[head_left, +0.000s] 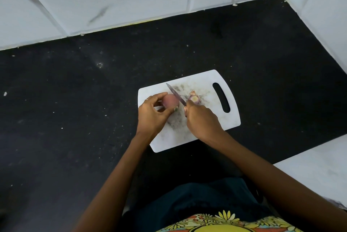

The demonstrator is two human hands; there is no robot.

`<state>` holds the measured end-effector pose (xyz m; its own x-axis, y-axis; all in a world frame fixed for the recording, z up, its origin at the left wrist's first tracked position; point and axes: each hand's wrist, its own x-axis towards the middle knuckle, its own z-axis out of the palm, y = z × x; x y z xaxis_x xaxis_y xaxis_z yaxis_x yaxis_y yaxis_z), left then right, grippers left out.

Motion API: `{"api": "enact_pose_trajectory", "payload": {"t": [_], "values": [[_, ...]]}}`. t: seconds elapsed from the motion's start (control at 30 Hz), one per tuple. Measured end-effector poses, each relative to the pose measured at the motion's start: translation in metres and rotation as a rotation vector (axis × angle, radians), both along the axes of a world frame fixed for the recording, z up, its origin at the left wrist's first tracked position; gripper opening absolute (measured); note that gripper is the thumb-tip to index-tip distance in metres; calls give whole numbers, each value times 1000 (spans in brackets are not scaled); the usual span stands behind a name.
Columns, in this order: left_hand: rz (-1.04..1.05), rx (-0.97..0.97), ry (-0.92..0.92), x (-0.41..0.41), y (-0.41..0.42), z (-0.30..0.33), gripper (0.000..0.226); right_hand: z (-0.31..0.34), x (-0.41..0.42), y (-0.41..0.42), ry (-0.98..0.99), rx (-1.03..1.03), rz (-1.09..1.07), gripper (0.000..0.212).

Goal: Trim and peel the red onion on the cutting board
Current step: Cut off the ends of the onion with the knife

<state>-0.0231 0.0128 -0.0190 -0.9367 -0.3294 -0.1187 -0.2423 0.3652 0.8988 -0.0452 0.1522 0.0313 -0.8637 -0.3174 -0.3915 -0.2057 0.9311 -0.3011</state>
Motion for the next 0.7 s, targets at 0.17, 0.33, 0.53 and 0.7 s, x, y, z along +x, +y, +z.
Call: {"api": "enact_pose_trajectory", "payload": {"t": [0.17,0.33,0.53,0.7], "values": [[-27,-45,11,-3,3,-1,51,-1,-10,-5,-19,11,-16,22],[5,-11,12,2,1,-1,50,-2,-2,2,-46,-13,-5,20],[1,-12,20,0,1,-2,50,-3,-8,-8,-32,-9,-11,24],[10,-5,20,0,1,-5,50,-2,-7,-6,-18,23,8,27]]}}
